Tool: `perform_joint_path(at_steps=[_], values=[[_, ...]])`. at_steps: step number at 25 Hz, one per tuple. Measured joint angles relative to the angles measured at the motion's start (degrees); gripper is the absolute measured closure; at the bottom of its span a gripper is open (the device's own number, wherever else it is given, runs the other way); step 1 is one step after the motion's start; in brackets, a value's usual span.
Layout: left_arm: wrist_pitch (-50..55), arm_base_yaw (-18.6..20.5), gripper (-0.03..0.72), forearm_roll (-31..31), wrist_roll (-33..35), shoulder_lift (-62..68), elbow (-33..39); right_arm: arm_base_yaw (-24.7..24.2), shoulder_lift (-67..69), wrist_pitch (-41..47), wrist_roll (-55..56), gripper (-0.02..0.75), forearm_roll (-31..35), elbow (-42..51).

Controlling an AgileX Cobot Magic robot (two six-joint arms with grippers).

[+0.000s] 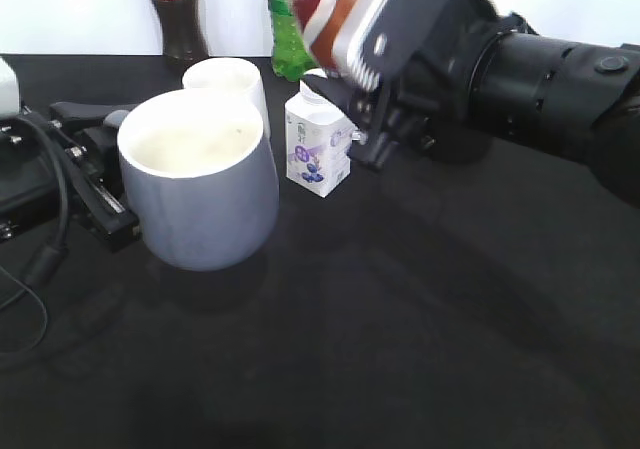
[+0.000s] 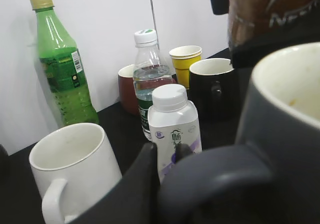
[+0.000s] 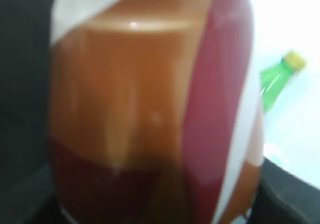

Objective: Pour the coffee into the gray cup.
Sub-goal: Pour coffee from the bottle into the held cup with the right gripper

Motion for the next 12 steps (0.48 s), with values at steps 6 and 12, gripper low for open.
perform_joint_path(at_steps=[6, 12], values=[[0.00, -0.04, 0.614, 1.72, 0.00, 0.00, 0.00, 0.00, 0.97, 0.00, -20.42, 0.211, 0.00, 0.00], [-0.04, -0.06, 0.614, 2.36, 0.00, 0.00, 0.00, 0.00, 0.97, -0.77, -30.53, 0.211, 0.00, 0.00]])
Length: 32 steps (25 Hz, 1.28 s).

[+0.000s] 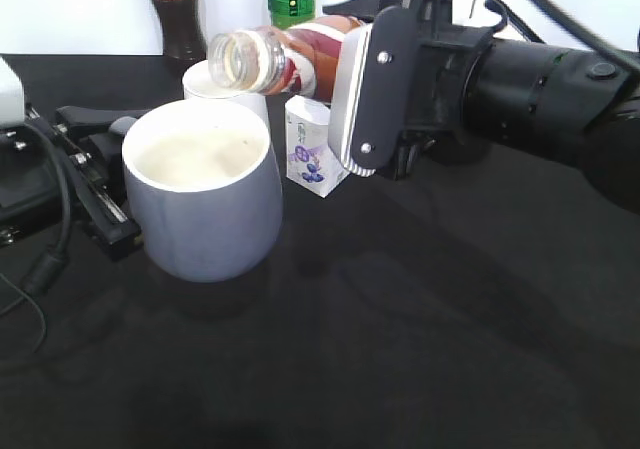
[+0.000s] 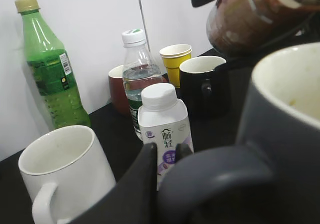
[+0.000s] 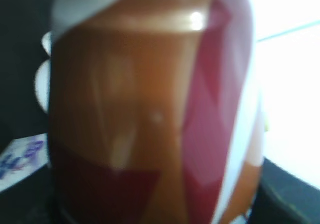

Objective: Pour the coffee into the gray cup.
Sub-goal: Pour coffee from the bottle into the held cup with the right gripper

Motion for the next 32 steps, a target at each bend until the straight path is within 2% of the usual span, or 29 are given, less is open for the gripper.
perform_joint_path(at_steps=[14, 27, 32], values=[[-1.57, 0.00, 0.614, 2.38, -0.04, 0.00, 0.00, 0.00, 0.00, -2.89, -15.24, 0.211, 1.11, 0.00], [-1.64, 0.00, 0.614, 2.95, 0.01, 0.00, 0.00, 0.00, 0.00, -5.67, -20.73, 0.211, 1.93, 0.00], [-1.64, 0.00, 0.614, 2.97, 0.01, 0.00, 0.00, 0.00, 0.00, -6.30, -24.11, 0.211, 4.14, 0.00]])
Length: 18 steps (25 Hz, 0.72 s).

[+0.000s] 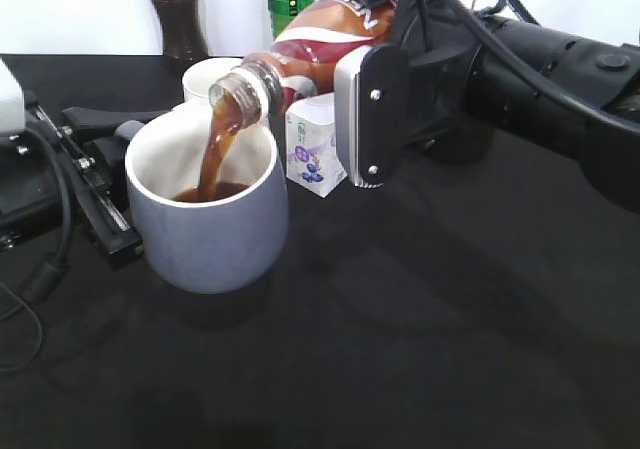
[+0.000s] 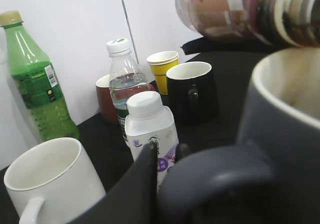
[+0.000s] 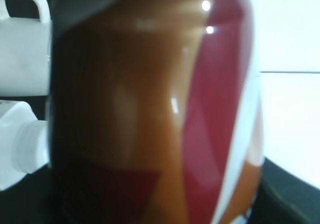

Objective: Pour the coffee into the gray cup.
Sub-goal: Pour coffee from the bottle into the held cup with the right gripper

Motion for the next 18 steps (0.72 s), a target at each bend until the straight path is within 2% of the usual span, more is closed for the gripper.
perform_joint_path(at_steps=[18], values=[[0.05, 0.00, 0.614, 0.23, 0.00, 0.00, 0.00, 0.00, 0.00, -3.65, -2.37, 0.211, 0.22, 0.00]])
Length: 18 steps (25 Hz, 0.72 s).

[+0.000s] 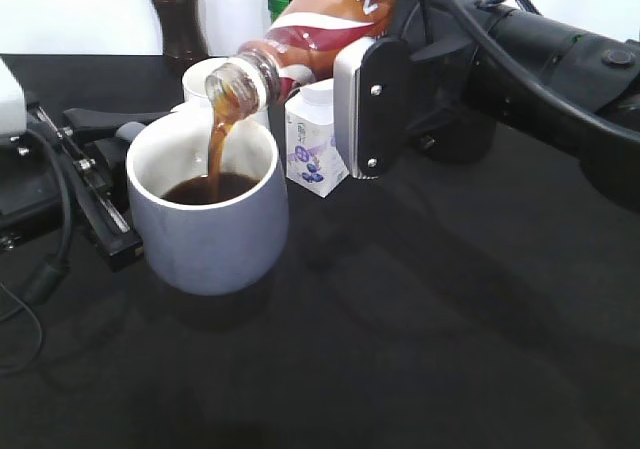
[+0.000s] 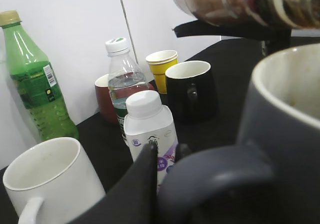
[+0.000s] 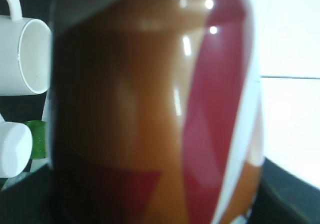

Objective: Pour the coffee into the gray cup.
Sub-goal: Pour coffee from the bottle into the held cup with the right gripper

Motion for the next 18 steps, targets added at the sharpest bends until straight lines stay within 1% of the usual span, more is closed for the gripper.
perform_joint_path(at_steps=[7, 12, 16, 18], values=[[0.05, 0.00, 0.614, 0.18, 0.00, 0.00, 0.00, 0.00, 0.00, 0.00, 0.91, 0.211, 0.00, 0.00], [-0.74, 0.00, 0.615, -0.05, 0.00, 0.00, 0.00, 0.00, 0.00, 0.30, 7.93, 0.211, 0.00, 0.00], [-0.95, 0.00, 0.615, -0.07, 0.00, 0.00, 0.00, 0.00, 0.00, 2.66, 11.56, 0.211, 0.00, 0.00], [-0.95, 0.00, 0.615, -0.15, 0.00, 0.00, 0.00, 0.00, 0.00, 2.78, 17.26, 0.211, 0.00, 0.00]])
